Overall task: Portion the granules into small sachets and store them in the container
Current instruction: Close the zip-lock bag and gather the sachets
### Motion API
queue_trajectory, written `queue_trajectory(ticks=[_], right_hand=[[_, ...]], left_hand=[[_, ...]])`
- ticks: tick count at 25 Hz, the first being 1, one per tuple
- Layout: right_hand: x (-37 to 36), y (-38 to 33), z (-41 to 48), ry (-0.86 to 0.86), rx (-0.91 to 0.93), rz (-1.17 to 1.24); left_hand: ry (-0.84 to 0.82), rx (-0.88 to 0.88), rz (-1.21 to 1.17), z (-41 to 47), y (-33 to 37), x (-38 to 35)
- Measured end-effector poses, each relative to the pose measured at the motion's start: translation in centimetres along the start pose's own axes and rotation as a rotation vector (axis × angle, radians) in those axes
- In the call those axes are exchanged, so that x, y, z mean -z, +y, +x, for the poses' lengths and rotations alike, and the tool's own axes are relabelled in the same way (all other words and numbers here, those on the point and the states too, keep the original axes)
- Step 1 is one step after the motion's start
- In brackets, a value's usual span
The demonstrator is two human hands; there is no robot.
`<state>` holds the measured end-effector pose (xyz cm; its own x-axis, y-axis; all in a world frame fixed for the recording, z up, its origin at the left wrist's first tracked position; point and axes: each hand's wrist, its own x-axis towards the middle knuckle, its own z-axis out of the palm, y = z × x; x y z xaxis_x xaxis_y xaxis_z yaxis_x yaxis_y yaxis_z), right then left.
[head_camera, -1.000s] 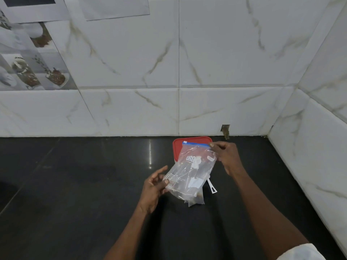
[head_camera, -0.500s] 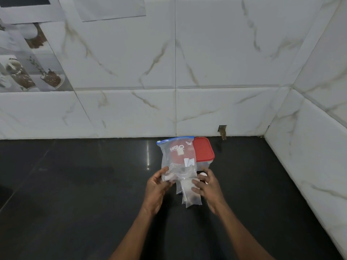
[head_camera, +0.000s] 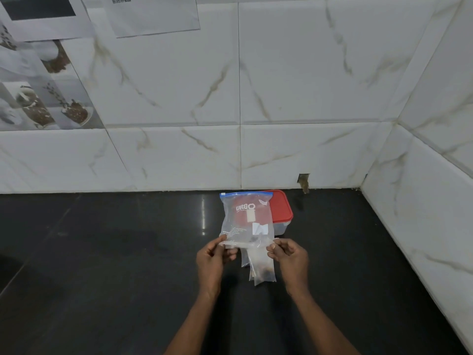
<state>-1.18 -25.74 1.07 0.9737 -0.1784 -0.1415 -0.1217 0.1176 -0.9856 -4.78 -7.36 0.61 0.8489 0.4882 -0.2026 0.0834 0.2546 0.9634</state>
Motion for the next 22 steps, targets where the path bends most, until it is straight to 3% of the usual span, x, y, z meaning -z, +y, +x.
queue_trajectory(ticks=[8,12,15,17,19,22], right_hand=[[0.6,-1.3,0.0,-0.039,-0.283,0.451],[1.3,-1.7,0.0,-0.084,-0.160,0.165],[0.1,-1.6,-0.9,-0.165,0.112,-0.257],[-0.7,-1.3,-0.8,-0.140,0.256,-0.409],[-0.7,-1.2,-0.2,-0.118,0.275,-0.387],[0.1,-1.3,0.9,-0.146,0.120,-0.194]], left_hand=[[0.054,0.024,-0.093,-0.9,1.3,-0.7],[0.070,0.044,-0.055,-0.4,1.4,-0.6],[0.065,0.001,-0.013,-0.9,1.6,-1.5],[0.037,-0.023,0.003,-1.2,1.8,-1.9],[-0.008,-0.030,0.027,-1.1,1.9,-1.9],[-0.044,-0.010,0.090,-0.4,1.8,-1.6]])
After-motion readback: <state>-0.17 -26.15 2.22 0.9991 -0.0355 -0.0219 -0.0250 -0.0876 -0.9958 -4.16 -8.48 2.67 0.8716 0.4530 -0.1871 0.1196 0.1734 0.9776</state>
